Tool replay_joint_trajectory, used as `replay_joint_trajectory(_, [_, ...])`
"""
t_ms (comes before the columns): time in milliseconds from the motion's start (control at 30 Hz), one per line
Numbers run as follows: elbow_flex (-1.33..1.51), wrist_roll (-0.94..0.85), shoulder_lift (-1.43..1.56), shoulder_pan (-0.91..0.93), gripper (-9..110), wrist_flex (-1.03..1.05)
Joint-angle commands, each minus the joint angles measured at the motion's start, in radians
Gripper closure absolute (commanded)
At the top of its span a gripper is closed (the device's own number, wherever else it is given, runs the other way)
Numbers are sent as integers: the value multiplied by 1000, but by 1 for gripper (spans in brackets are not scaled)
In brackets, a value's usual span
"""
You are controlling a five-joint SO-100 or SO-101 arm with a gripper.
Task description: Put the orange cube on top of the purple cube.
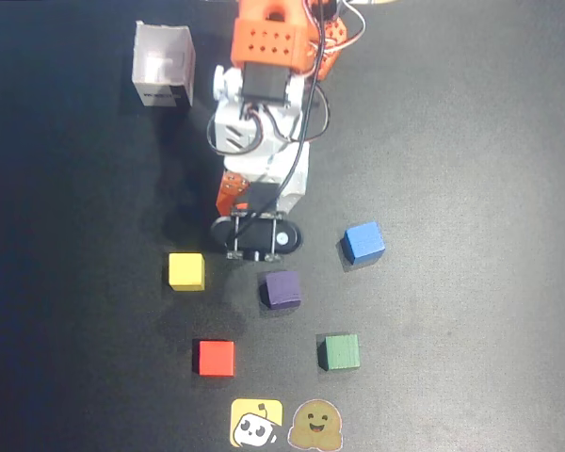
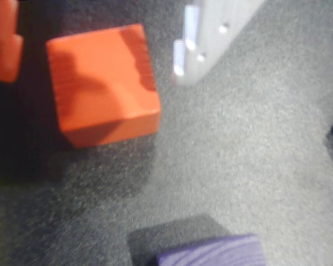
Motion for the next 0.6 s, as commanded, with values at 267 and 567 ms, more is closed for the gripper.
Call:
replay_joint_trajectory(267, [-21,-173,-75,-3,80,-48])
replay_joint_trajectory(567, [-29,-247,-103,-2,80,-38])
